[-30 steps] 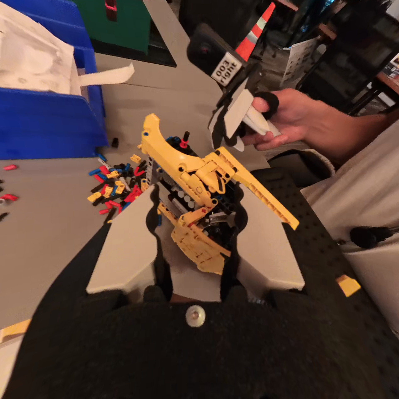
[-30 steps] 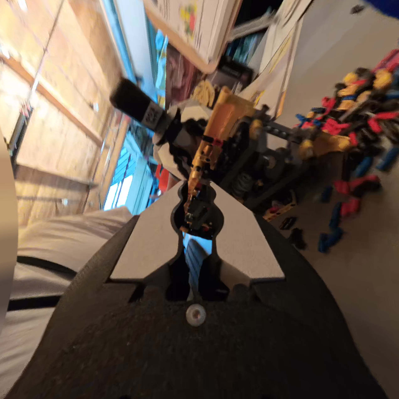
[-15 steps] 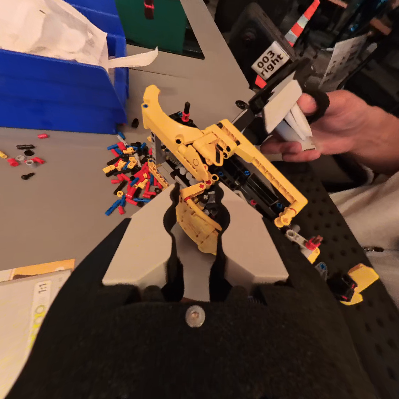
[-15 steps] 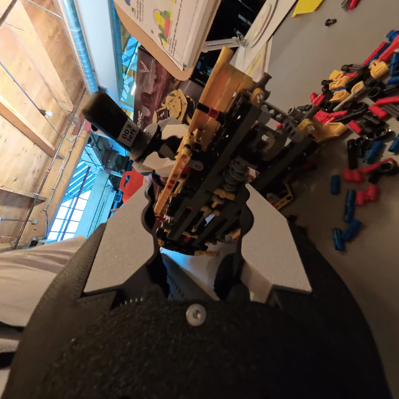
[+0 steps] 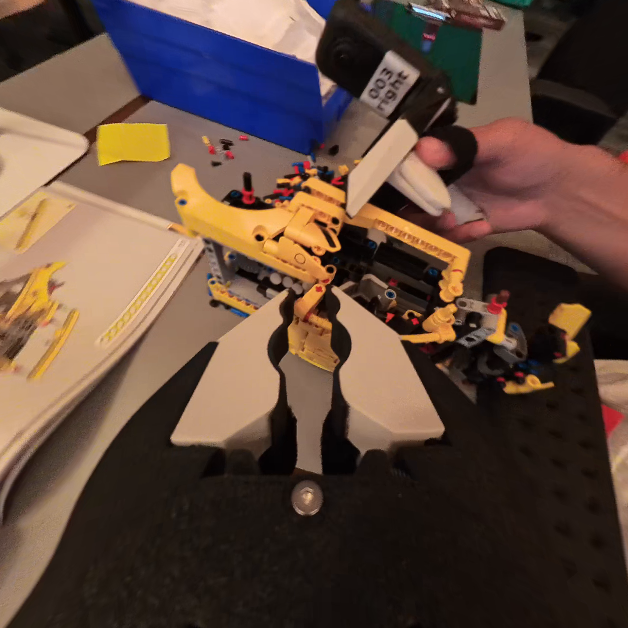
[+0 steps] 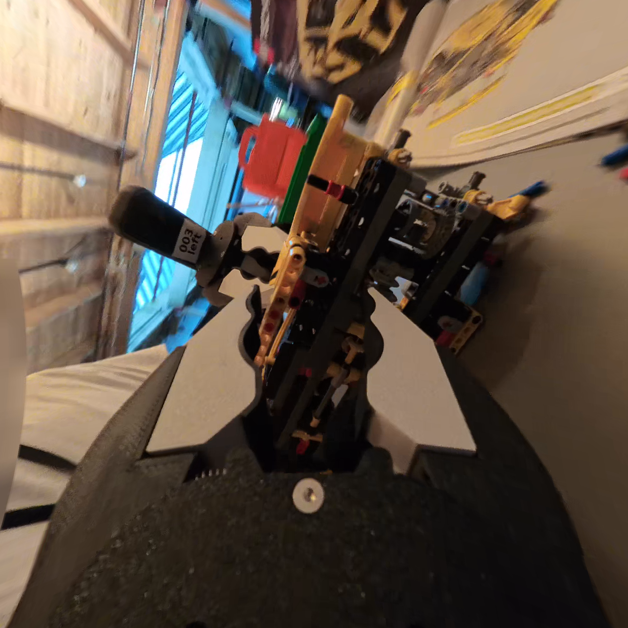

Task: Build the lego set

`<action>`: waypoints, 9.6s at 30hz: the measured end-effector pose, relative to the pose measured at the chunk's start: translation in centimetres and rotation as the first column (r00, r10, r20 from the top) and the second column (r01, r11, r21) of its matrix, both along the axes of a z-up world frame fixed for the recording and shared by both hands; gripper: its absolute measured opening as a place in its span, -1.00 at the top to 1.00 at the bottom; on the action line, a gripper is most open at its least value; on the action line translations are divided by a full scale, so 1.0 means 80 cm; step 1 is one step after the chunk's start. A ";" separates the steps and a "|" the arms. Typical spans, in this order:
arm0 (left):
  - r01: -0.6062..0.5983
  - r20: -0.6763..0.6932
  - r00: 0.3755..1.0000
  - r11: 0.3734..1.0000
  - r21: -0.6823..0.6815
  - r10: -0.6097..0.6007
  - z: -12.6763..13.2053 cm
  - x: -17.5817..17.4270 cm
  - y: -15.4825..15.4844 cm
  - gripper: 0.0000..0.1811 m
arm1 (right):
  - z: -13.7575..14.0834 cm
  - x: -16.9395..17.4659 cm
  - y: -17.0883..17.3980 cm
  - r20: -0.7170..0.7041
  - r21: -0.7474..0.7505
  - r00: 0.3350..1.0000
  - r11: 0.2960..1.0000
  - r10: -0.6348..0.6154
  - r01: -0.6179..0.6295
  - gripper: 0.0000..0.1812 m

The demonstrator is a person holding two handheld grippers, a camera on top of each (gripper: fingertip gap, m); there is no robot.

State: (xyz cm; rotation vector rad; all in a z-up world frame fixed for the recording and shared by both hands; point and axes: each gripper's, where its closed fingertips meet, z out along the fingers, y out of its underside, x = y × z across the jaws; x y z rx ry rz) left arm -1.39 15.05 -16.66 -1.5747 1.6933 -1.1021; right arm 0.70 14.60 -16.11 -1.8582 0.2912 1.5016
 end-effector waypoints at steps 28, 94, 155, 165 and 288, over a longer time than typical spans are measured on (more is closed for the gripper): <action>0.025 -0.016 1.000 0.935 0.355 -0.020 0.014 -0.021 0.033 0.29 | 0.011 -0.030 0.042 -0.129 -0.050 0.935 0.940 0.329 -0.338 0.58; -0.192 0.170 0.974 0.938 0.287 0.148 0.017 -0.016 0.042 0.57 | 0.013 -0.049 0.069 0.206 -0.074 0.771 0.795 0.602 -0.601 0.93; -0.175 0.198 0.972 0.948 0.266 0.124 0.018 -0.016 0.037 0.57 | 0.015 -0.045 0.032 -0.010 -0.156 0.777 0.767 0.629 -0.623 0.94; -0.171 0.191 0.974 0.945 0.278 0.120 0.017 -0.016 0.036 0.56 | 0.026 -0.024 0.005 0.276 -0.191 0.841 0.884 0.465 -0.426 0.68; 0.158 0.214 0.960 0.980 0.118 -0.181 0.029 -0.048 -0.072 0.79 | 0.017 -0.064 -0.069 -0.011 -0.205 0.888 0.868 0.460 -0.452 0.82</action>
